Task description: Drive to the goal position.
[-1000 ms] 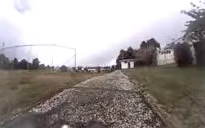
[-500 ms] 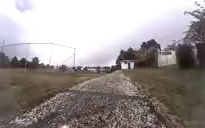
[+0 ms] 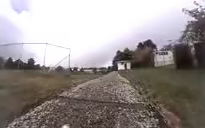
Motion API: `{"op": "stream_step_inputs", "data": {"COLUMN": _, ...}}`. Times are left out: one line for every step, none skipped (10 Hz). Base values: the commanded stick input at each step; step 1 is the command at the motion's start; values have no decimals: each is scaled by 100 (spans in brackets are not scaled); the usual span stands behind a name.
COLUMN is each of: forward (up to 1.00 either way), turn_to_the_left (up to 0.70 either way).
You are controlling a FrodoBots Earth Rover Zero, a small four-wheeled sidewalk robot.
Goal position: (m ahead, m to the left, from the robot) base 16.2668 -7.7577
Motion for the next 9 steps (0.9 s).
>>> {"op": "stream_step_inputs", "data": {"forward": 70, "turn_to_the_left": 0}}
{"op": "stream_step_inputs", "data": {"forward": 70, "turn_to_the_left": 0}}
{"op": "stream_step_inputs", "data": {"forward": 70, "turn_to_the_left": 0}}
{"op": "stream_step_inputs", "data": {"forward": 70, "turn_to_the_left": 0}}
{"op": "stream_step_inputs", "data": {"forward": 70, "turn_to_the_left": -2}}
{"op": "stream_step_inputs", "data": {"forward": 70, "turn_to_the_left": -24}}
{"op": "stream_step_inputs", "data": {"forward": 70, "turn_to_the_left": -35}}
{"op": "stream_step_inputs", "data": {"forward": 70, "turn_to_the_left": -35}}
{"op": "stream_step_inputs", "data": {"forward": 70, "turn_to_the_left": -17}}
